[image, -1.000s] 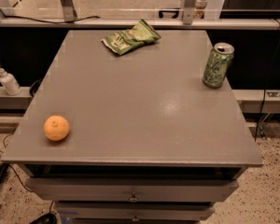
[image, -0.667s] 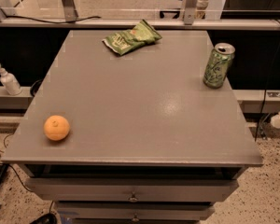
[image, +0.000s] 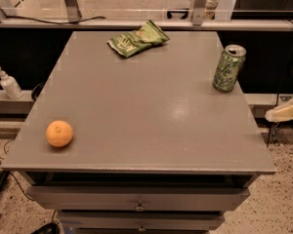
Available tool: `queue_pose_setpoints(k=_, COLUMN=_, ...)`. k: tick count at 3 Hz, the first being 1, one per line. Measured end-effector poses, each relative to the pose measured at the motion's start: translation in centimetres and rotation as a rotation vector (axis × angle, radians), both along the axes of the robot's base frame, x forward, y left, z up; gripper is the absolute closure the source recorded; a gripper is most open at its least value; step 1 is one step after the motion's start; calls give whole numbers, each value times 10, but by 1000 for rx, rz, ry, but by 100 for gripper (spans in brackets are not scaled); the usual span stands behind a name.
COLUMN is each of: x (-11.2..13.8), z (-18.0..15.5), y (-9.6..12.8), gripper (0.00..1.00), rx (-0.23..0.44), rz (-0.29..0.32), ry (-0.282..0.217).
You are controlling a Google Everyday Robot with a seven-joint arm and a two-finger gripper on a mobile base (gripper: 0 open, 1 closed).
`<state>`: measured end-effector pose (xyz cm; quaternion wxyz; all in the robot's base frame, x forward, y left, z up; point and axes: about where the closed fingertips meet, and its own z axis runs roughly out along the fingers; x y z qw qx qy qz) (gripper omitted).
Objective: Pick green can
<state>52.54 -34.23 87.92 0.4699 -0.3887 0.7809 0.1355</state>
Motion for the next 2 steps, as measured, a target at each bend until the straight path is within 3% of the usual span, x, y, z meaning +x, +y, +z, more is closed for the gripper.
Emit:
queue_pose_setpoints(k=1, x=35, z=-16, y=12, gripper=0, rx=95, rz=21, ry=-42)
queue_pose_setpoints(k=2, x=70, z=-23, y=41, gripper=0, rx=172, rz=72, ry=-91)
